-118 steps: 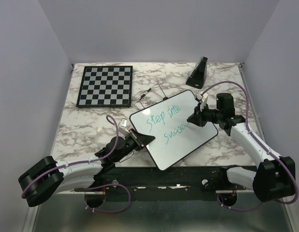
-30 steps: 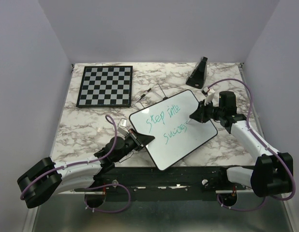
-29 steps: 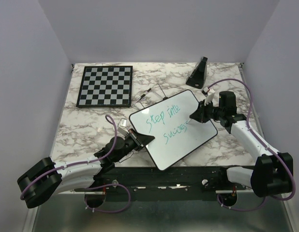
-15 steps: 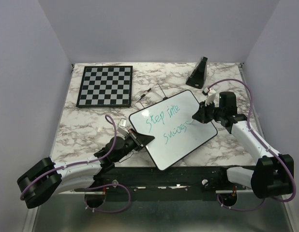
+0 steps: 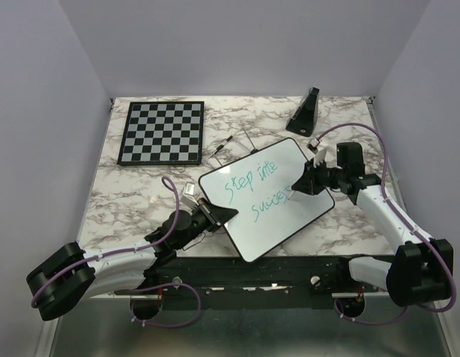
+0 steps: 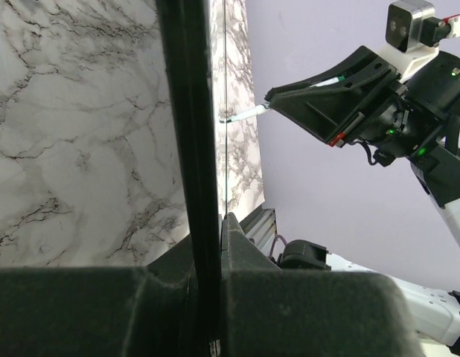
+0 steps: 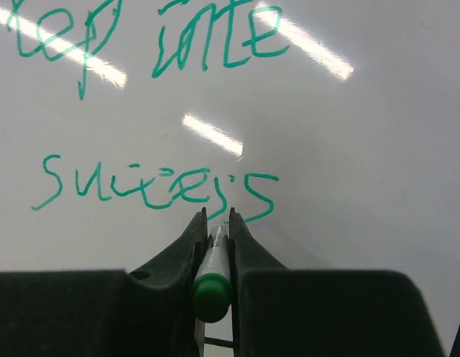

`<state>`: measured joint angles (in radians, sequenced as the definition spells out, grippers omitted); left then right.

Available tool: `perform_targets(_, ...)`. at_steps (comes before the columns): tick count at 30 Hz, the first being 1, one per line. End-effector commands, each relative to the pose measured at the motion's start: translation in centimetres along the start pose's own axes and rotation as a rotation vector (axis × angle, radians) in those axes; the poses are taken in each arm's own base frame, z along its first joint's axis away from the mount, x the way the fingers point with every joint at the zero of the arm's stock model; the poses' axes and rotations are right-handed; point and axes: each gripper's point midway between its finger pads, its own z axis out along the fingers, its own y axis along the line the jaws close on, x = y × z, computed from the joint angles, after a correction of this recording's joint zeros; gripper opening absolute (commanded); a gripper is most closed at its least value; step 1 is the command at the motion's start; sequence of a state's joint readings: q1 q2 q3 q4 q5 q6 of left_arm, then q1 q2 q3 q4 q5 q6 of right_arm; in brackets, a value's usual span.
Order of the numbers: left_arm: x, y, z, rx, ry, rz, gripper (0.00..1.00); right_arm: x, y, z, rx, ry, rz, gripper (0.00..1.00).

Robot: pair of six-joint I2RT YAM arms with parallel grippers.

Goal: Write a sentence on the whiteboard

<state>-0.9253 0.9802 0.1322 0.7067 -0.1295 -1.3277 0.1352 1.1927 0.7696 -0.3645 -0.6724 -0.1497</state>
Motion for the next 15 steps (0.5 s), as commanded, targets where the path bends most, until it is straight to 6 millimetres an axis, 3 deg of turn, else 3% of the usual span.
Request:
perform_targets(1,-1.5,-2.2,0.2,0.086,-0.069,0.037,0.00,-2.7,2.3,-1.2,-0.092,-0.049,0.009,0.01)
perform_targets(5,-1.5,-2.2,0.0,0.087,-0.071,0.040,0.00,-9.0,1.1,-4.4,0.031,-0.261,-0.027,0.00)
perform_targets(8,-1.6,-2.2,-0.1,0.085,-0.073,0.055,0.00,-10.9,0.6,-5.9,0.086,-0.358,-0.026,0.01)
perform_targets(10,-1.6,-2.4,-0.2,0.093,-0.075,0.068,0.00,-10.4,0.4,-5.9,0.080,-0.367,0.006,0.01)
perform_targets(15,-1.4,-2.5,-0.2,0.108,-0.064,0.123,0.00,-9.1,2.8,-5.9,-0.097,-0.350,-0.054,0.00)
